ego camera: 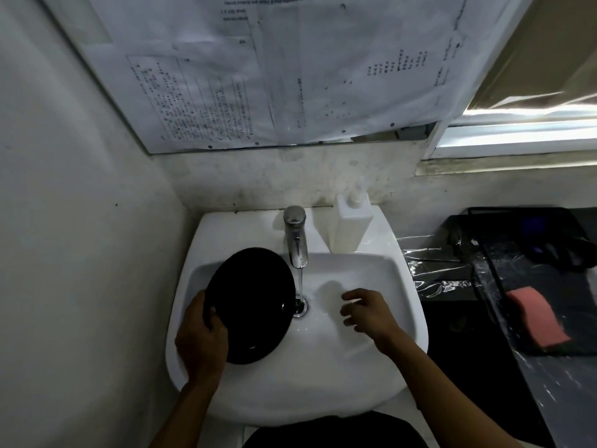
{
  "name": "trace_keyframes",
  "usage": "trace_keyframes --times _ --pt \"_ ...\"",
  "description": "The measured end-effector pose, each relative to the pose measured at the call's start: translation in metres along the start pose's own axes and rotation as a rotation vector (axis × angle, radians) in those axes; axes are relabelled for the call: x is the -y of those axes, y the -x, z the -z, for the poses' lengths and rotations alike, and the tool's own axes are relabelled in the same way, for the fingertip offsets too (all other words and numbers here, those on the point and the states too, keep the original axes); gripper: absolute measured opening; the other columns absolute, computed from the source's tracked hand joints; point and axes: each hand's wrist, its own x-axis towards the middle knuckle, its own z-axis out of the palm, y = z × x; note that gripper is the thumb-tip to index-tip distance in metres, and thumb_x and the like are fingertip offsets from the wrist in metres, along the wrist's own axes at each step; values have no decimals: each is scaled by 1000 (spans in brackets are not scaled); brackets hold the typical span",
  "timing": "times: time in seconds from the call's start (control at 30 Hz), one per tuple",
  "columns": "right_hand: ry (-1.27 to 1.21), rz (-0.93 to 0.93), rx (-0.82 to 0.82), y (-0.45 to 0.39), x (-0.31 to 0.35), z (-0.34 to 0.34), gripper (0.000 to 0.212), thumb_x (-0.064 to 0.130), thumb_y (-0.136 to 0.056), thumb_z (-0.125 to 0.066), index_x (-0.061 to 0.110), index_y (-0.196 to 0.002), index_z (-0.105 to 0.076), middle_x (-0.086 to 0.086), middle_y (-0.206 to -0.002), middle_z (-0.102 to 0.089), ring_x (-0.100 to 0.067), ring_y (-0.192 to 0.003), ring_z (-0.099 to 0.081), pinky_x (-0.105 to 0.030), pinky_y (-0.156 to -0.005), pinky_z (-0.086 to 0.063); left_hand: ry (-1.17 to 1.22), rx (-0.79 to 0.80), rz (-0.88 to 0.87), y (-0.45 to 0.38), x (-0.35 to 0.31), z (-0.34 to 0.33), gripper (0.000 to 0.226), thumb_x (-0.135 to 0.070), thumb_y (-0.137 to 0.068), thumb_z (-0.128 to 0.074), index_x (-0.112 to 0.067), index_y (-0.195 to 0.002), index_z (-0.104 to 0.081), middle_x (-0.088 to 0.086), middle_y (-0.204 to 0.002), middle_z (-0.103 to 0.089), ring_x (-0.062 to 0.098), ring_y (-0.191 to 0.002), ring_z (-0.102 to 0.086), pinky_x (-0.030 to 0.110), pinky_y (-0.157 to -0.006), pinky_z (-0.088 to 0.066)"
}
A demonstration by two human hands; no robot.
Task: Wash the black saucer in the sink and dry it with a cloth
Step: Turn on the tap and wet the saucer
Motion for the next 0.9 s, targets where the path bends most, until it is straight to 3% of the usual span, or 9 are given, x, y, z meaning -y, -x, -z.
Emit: trace_keyframes --times 0.2,0.47,0.53,0.77,0.9 --pt "17 63 16 1 15 2 24 5 -84 -60 13 -106 -65 -16 -94 -71 -20 -65 -66 -27 -60 -46 52 204 289 -3 12 -3 37 -3 -95 -49 -17 -128 -58 9 -109 -67 23 -88 -60 36 -78 -52" --pt "55 90 16 11 25 5 13 8 -87 -61 11 -99 -67 -12 -86 -71 -18 -63 -65 -24 -57 -46 129 407 632 21 26 -60 38 -4 -92 -58 -12 -128 -58 14 -123 -62 28 -99 -59 41 -91 -53" --pt "18 144 34 15 46 -2 10 14 -92 -59 12 -88 -68 -10 -79 -69 -19 -61 -62 -25 -55 -47 114 434 672 26 26 -71 38 -5 -90 -60 -8 -128 -58 16 -124 -62 33 -104 -60 40 -91 -52" --pt "-67 254 -3 4 144 -36 41 42 -94 -56 9 -71 -64 -11 -68 -67 -21 -54 -62 -24 -53 -46 123 482 743 36 22 -94 33 -8 -89 -64 -5 -122 -62 18 -121 -64 36 -108 -60 38 -91 -50" --pt "-138 124 62 -9 158 -54 34 40 -92 -57 7 -90 -62 -12 -73 -65 -21 -49 -57 -25 -49 -44 200 534 797 35 27 -101 35 -9 -91 -61 -9 -127 -60 16 -125 -63 34 -109 -61 43 -96 -50"
